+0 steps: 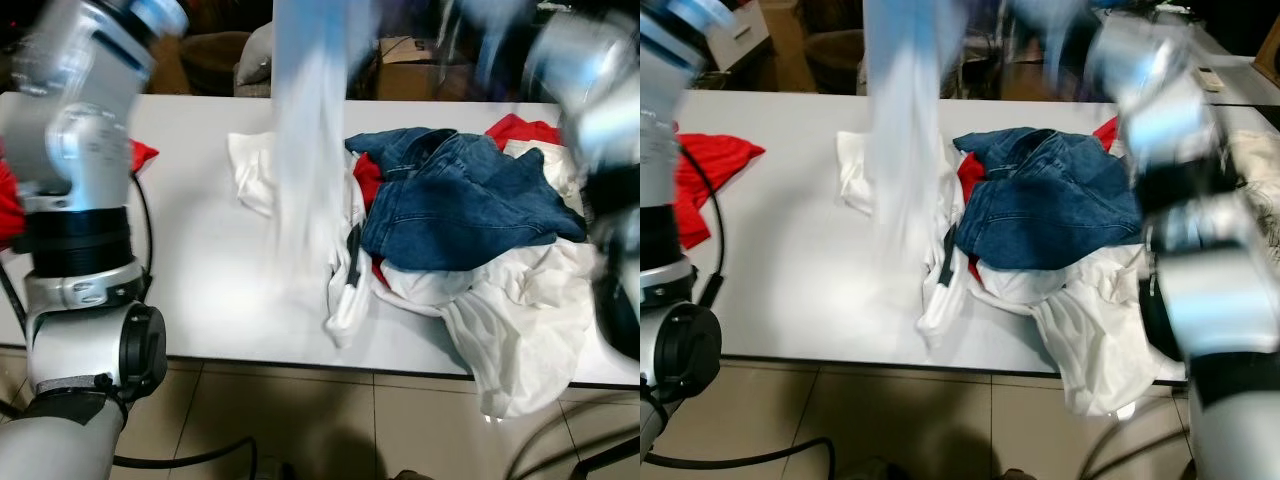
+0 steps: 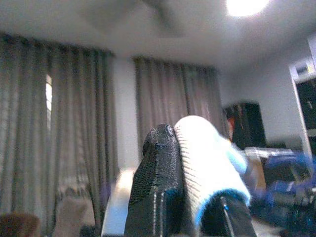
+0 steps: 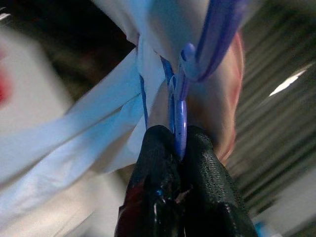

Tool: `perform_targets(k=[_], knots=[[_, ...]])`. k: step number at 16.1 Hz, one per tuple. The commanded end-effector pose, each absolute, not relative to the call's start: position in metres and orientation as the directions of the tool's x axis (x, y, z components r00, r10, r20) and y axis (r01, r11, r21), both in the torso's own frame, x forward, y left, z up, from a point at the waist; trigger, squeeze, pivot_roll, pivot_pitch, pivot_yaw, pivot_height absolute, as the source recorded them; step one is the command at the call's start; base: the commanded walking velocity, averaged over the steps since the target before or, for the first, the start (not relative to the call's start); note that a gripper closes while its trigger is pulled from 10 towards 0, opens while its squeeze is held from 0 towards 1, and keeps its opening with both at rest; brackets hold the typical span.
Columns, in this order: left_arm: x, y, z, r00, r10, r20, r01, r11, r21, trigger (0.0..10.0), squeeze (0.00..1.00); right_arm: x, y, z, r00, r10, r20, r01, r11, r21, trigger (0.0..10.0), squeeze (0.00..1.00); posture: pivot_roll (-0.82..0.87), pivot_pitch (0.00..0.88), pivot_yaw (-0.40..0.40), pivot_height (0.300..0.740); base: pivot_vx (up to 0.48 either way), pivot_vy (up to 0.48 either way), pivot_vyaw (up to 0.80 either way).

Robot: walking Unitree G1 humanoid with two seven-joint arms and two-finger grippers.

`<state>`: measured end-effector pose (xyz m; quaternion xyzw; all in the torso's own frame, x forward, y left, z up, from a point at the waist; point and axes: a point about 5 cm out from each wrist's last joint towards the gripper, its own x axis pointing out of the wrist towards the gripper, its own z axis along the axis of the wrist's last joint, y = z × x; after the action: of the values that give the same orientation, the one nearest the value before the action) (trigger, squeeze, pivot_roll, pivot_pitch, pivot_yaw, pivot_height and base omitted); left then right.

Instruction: Hang hanger

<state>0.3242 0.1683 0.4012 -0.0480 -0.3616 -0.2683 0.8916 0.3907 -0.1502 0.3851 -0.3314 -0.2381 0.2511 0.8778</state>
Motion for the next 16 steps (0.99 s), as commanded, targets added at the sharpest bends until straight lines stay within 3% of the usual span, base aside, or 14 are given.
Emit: perform_targets(k=[1,2,3,5,6,8,9,11,15,16], knots=[[0.316,0.176,0.414,0.565,-0.407,0.718,0.497,0.862,0.098,10.0,0.0,0.391,-0.16,0.389,0.768,0.56,0.31,-0.232,0.695,-0.68,10.0,0.0,-0.11,0.0,0.038,0.74,0.0,0.0,0.0],[0.315,0.181,0.412,0.576,-0.381,0.723,0.482,0.873,0.075,10.0,0.0,0.393,-0.157,0.384,0.756,0.596,0.271,-0.269,0.66,-0.702,10.0,0.0,-0.11,0.0,0.037,0.74,0.0,0.0,0.0],[0.319,0.179,0.392,0.638,-0.379,0.671,0.466,0.883,0.056,10.0,0.0,0.395,-0.151,0.344,0.721,0.686,0.099,-0.408,0.536,-0.739,10.0,0.0,-0.11,0.0,0.038,0.74,0.0,0.0,0.0],[0.325,0.166,0.368,0.693,-0.393,0.605,0.471,0.881,0.033,10.0,0.0,0.394,-0.151,0.305,0.694,0.72,-0.013,-0.491,0.46,-0.74,10.0,0.0,-0.12,0.0,0.044,0.74,0.0,0.0,0.0],[0.329,0.149,0.338,0.756,-0.416,0.505,0.457,0.888,0.047,10.0,0.0,0.387,-0.156,0.264,0.642,0.756,-0.126,-0.595,0.387,-0.705,10.0,0.0,-0.12,0.0,0.049,0.74,0.0,0.0,0.0],[0.335,0.136,0.303,0.835,-0.407,0.371,0.422,0.906,0.042,10.0,0.0,0.371,-0.163,0.23,0.547,0.801,-0.242,-0.701,0.28,-0.656,10.0,0.0,-0.13,0.0,0.054,0.74,0.0,0.0,0.0],[0.338,0.129,0.269,0.885,-0.405,0.23,0.391,0.914,0.108,10.0,0.0,0.346,-0.172,0.216,0.442,0.84,-0.316,-0.782,0.188,-0.594,10.0,0.0,-0.14,0.0,0.074,0.74,0.0,0.0,0.0],[0.342,0.127,0.235,0.911,-0.398,0.105,0.376,0.908,0.186,10.0,0.0,0.317,-0.184,0.216,0.36,0.857,-0.367,-0.832,0.117,-0.543,10.0,0.0,-0.15,0.0,0.088,0.74,0.0,0.0,0.0],[0.355,0.148,0.194,0.934,-0.349,-0.068,0.351,0.869,0.348,10.0,0.0,0.282,-0.208,0.251,0.357,0.856,-0.374,-0.831,0.109,-0.545,10.0,0.0,-0.17,0.0,0.111,0.74,0.0,0.0,0.0],[0.354,0.16,0.176,0.922,-0.355,-0.153,0.386,0.842,0.378,0.0,0.0,0.27,-0.216,0.264,0.369,0.847,-0.382,-0.826,0.11,-0.554,10.0,0.0,-0.17,0.0,0.114,0.74,0.0,0.0,0.0]])
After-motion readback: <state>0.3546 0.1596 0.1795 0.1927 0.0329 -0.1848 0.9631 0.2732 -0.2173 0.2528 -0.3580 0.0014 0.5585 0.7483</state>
